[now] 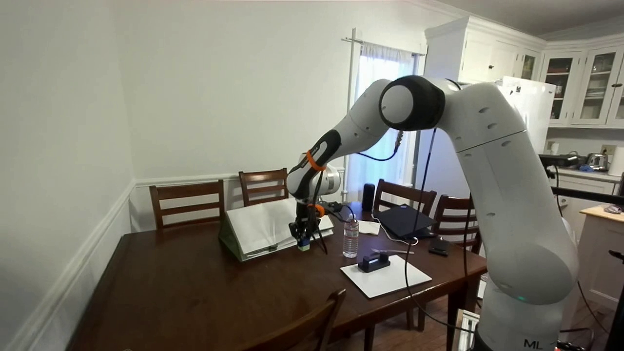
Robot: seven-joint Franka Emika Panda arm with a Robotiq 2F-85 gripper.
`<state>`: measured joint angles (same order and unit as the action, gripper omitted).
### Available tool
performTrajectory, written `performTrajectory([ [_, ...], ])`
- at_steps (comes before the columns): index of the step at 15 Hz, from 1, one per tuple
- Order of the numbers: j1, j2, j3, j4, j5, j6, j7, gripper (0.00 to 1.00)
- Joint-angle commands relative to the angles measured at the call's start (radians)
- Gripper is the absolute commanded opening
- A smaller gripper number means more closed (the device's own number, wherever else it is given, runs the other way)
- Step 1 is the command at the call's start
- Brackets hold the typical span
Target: Remove the stacked blocks from the top of the water bottle and put them on the left side of the table.
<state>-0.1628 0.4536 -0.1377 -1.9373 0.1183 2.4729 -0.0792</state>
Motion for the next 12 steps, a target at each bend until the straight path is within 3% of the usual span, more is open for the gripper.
performTrajectory([
  [1, -0.022, 0.1, 0.011, 0.116, 0.023, 0.017, 0.076, 0.12],
  [7, -0.063, 0.232, 0.002, 0.3, 0.081, 0.0, 0.209, 0.13],
  [11, -0.079, 0.275, -0.002, 0.355, 0.078, -0.053, 0.257, 0.13],
  [12, -0.069, 0.251, -0.006, 0.306, 0.058, -0.005, 0.238, 0.37],
])
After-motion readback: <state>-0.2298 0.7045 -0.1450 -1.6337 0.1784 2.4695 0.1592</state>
